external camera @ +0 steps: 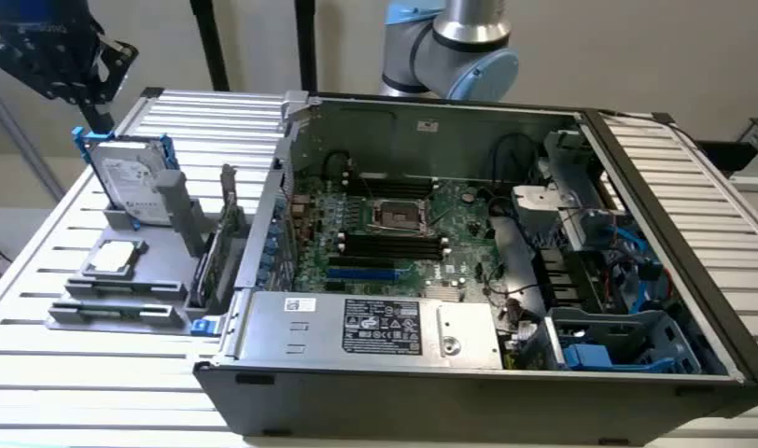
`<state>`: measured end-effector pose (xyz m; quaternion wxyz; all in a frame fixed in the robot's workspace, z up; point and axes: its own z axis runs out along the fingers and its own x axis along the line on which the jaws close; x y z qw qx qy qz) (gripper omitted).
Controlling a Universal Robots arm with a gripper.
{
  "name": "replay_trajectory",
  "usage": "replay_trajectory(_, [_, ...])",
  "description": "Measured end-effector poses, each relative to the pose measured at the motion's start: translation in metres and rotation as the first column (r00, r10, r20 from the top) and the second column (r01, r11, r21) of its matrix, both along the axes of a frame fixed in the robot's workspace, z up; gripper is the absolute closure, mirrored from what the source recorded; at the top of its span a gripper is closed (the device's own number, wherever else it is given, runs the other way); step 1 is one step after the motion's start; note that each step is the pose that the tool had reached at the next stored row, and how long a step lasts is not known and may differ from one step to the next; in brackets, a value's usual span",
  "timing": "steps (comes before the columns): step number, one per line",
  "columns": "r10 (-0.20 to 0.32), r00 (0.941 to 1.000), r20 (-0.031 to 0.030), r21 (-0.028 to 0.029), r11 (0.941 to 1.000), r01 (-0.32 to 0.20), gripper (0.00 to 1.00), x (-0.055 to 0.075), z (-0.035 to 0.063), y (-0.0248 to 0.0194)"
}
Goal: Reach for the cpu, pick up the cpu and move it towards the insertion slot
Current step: 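Pick up the cpu and move it towards the insertion slot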
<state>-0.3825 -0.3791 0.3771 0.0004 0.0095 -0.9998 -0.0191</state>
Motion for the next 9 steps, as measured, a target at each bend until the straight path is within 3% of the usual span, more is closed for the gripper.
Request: replay_trajectory(9, [0.000, 1.0000, 0.0001, 0.0000, 1.0000, 0.000, 0.89, 0.0000, 0.0000, 0.0000])
